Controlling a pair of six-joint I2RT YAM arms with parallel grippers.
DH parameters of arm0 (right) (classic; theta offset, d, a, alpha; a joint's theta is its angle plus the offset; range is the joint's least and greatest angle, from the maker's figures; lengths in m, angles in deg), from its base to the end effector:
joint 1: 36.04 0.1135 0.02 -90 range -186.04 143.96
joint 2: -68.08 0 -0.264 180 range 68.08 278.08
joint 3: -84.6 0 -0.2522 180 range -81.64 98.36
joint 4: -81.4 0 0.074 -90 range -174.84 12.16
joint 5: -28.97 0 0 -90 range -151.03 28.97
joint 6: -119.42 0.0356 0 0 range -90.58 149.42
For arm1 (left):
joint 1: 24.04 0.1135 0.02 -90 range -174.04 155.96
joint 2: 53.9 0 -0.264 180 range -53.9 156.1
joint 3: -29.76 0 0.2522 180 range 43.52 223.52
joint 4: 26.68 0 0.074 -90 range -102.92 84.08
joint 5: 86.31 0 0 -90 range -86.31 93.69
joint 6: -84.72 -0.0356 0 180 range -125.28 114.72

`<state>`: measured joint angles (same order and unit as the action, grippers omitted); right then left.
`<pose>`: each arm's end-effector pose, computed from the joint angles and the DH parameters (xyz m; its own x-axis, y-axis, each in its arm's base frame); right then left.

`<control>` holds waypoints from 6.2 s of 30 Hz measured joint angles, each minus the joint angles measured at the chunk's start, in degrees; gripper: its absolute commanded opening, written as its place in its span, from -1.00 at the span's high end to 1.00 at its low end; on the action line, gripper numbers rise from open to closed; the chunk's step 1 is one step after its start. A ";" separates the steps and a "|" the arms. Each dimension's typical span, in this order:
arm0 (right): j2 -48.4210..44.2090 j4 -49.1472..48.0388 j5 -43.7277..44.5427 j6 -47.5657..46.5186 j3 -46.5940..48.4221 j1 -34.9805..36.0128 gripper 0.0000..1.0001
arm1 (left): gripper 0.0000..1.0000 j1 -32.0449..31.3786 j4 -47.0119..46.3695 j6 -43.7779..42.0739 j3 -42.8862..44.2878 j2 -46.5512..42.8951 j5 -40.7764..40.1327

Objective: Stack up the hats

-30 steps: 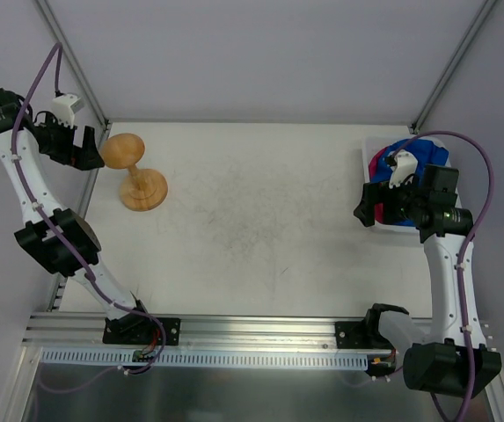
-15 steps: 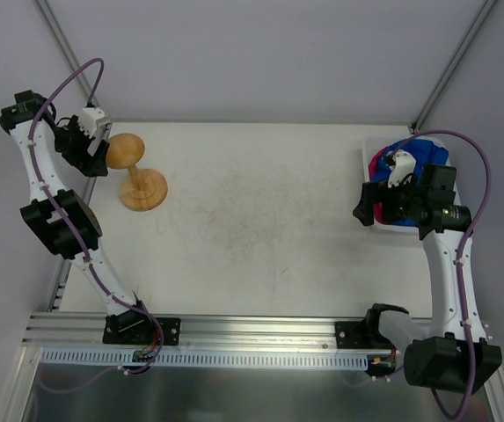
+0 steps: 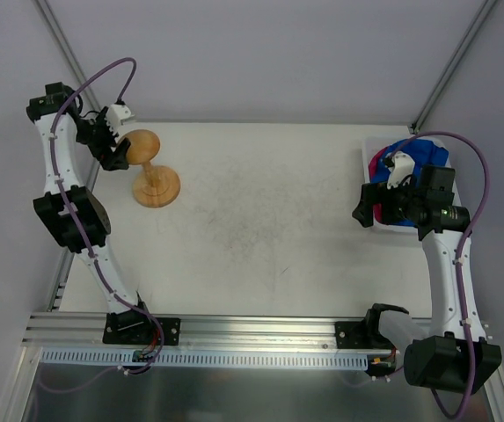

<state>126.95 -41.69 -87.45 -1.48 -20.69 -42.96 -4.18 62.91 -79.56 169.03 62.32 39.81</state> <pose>0.2064 -0.0091 0.3388 -0.4440 -0.4094 -0.7970 -0.5281 0.8382 -0.1363 0.3924 0.1194 0.3548 -0.2855 0.7236 -0.6284 0.8160 0.5274 0.2367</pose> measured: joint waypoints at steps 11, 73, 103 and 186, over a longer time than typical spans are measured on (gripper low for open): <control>-0.96 -0.04 0.02 0.04 -1.25 0.00 -0.99 | -0.68 -11.37 -1.33 5.20 3.15 3.45 1.75; 14.16 -1.09 3.98 4.33 10.86 2.62 -0.99 | -0.98 -23.41 -25.05 50.90 -35.54 -20.00 -2.03; 42.47 7.04 21.75 -4.79 34.23 -8.44 -0.41 | -0.98 -22.38 -28.17 67.38 -40.09 -40.26 -2.05; 17.14 -34.16 -24.24 13.16 42.47 41.75 0.99 | -0.98 -36.04 -111.65 155.64 -86.12 -53.55 15.52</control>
<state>144.09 -75.85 -111.69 11.68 21.78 -1.21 -40.22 -48.73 76.09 82.91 8.77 55.33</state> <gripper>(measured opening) 0.039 0.987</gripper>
